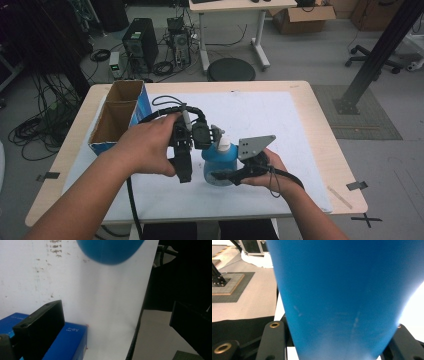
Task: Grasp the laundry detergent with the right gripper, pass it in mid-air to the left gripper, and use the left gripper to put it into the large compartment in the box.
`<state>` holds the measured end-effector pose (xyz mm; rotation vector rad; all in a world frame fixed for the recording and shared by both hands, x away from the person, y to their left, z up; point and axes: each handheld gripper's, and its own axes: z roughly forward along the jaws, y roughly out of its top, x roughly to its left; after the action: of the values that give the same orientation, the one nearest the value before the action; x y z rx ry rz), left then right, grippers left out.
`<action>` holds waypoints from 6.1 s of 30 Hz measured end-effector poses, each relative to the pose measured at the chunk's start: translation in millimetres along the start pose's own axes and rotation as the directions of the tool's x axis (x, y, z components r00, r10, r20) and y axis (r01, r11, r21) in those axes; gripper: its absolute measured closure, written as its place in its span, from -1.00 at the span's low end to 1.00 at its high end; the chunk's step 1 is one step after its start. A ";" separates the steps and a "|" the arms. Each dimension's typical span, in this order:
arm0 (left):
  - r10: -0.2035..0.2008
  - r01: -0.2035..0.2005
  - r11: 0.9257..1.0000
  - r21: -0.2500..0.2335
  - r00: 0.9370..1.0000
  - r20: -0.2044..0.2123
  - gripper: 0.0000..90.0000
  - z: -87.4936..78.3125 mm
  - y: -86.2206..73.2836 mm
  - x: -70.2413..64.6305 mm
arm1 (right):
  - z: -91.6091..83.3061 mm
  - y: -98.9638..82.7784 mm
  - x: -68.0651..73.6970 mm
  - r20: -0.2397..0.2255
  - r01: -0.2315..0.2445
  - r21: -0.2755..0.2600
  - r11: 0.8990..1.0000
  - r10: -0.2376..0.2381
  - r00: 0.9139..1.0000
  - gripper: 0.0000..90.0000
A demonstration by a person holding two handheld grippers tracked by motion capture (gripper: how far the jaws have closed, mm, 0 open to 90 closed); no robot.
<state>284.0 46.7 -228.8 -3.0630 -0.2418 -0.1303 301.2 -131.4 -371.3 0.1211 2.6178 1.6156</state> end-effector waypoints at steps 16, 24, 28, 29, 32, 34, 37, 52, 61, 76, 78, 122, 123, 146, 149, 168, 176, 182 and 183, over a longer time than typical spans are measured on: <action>0.004 -0.004 1.000 -0.003 1.000 0.010 -1.00 0.4 0.8 0.2 | 23.4 8.7 4.5 -0.038 0.015 -0.014 1.000 -0.016 0.999 0.02; 0.008 -0.008 1.000 0.001 1.000 0.016 -0.99 1.5 2.6 0.8 | 36.4 14.6 7.5 -0.061 0.025 -0.019 0.999 -0.027 0.998 0.02; 0.011 -0.011 1.000 -0.001 1.000 0.018 -0.99 3.6 3.6 0.1 | 40.4 15.8 7.8 -0.065 0.025 -0.020 0.999 -0.026 0.998 0.02; 0.013 -0.013 1.000 0.002 1.000 0.020 -0.99 4.5 4.5 -0.2 | 42.9 16.7 8.0 -0.066 0.025 -0.020 0.999 -0.026 0.998 0.02; 0.015 -0.015 1.000 0.001 1.000 0.020 -0.99 5.4 5.2 -0.5 | 44.6 17.4 8.1 -0.066 0.029 -0.022 0.999 -0.030 0.997 0.02; 0.016 -0.016 1.000 0.000 1.000 0.023 -1.00 6.3 5.9 -0.7 | 46.7 19.0 9.0 -0.071 0.028 -0.026 0.999 -0.029 0.997 0.02; 0.018 -0.019 1.000 0.005 1.000 0.023 -0.99 7.1 7.0 -1.2 | 48.7 20.9 10.1 -0.072 0.033 -0.027 0.999 -0.035 0.997 0.02; 0.032 -0.032 0.999 -0.003 0.999 0.018 -0.99 8.0 9.3 -4.2 | 54.6 26.6 14.0 -0.084 0.040 -0.036 0.999 -0.043 0.996 0.02; 0.042 -0.042 0.999 -0.004 0.999 0.015 -0.96 8.6 10.7 -5.1 | 55.3 27.5 15.9 -0.084 0.037 -0.039 0.999 -0.040 0.996 0.02; 0.063 -0.063 0.998 0.002 0.998 0.018 -0.77 8.2 9.4 -5.7 | 54.9 29.9 16.8 -0.077 0.050 -0.039 0.998 -0.053 0.996 0.02; 0.064 -0.064 0.998 0.000 0.998 0.016 -0.71 8.4 9.1 -5.7 | 55.2 30.1 16.6 -0.076 0.054 -0.044 0.998 -0.058 0.995 0.02; 0.090 -0.089 0.996 -0.021 0.996 0.006 -0.15 4.0 8.6 -7.8 | 51.9 34.0 18.7 -0.080 0.051 -0.048 0.998 -0.055 0.995 0.02; 0.087 -0.087 0.996 -0.019 0.996 0.008 -0.14 4.4 8.5 -8.3 | 51.8 34.2 18.8 -0.081 0.053 -0.047 0.998 -0.056 0.995 0.02; 0.095 -0.095 0.996 0.000 0.995 0.009 -0.14 -1.9 7.9 -10.5 | 49.8 36.2 17.4 -0.115 -0.013 -0.087 0.996 0.003 0.993 -0.23; 0.096 -0.096 0.995 0.006 0.995 0.009 -0.14 -2.2 8.3 -10.7 | 45.9 35.1 14.5 -0.110 -0.026 -0.093 0.995 0.016 0.994 -0.34; 0.022 -0.023 1.000 0.010 0.999 0.039 -0.14 -10.3 6.9 -1.2 | 28.4 27.3 6.7 -0.121 -0.094 -0.096 0.991 0.082 0.989 -0.99; -0.188 0.191 0.982 -0.017 0.978 0.095 -0.14 -34.6 -9.6 19.8 | -21.6 21.2 -4.6 -0.035 -0.116 -0.131 0.985 0.112 0.993 -0.99; -0.374 0.379 0.925 -0.038 0.922 0.103 -0.14 -63.1 -30.0 40.7 | -58.3 16.4 -9.2 0.035 -0.111 -0.125 0.986 0.116 0.993 -1.00; -0.417 0.423 0.905 -0.042 0.903 0.106 -0.14 -67.6 -33.8 44.7 | -63.2 15.8 -9.4 0.042 -0.112 -0.124 0.986 0.118 0.992 -0.99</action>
<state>317.3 82.0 -155.5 -3.0287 -0.9217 -0.0120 305.0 -181.4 -328.7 0.3074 2.5108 1.7791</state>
